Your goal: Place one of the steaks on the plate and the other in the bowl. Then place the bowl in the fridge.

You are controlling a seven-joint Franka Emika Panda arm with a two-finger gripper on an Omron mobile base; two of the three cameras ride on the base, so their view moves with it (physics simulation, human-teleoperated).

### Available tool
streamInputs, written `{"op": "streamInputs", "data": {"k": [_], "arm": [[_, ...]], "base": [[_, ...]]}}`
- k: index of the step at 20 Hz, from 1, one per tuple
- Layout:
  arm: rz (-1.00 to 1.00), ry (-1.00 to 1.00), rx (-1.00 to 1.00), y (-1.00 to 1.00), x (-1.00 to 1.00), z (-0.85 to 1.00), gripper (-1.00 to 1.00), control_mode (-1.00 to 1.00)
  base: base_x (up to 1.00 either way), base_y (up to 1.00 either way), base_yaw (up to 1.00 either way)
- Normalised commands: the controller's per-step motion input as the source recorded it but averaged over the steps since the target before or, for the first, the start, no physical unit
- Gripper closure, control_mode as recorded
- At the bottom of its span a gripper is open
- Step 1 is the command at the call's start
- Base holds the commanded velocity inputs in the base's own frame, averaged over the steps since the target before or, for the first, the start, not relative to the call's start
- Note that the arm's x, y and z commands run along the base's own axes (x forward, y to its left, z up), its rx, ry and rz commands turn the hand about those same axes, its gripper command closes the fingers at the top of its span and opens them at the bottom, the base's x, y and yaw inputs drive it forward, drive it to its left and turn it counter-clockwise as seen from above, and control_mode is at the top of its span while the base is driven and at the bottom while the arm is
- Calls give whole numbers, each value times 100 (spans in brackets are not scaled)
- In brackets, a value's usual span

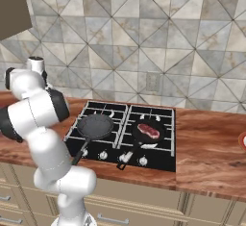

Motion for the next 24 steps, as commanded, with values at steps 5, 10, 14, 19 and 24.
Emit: {"op": "streamInputs", "data": {"k": [5, 10, 14, 19, 24], "arm": [[6, 0, 0, 47, 5, -16, 100, -100], [2, 0, 0, 33, 2, -24, 100, -100], [0, 0, 0, 18, 10, -24, 100, -100], [0, 0, 0, 7, 4, -26, 100, -100], [0, 0, 0, 15, 2, -23, 100, -100]], "base": [[0, 0, 0], [0, 0, 0], [0, 0, 0], [0, 0, 0], [0, 0, 0]]}}
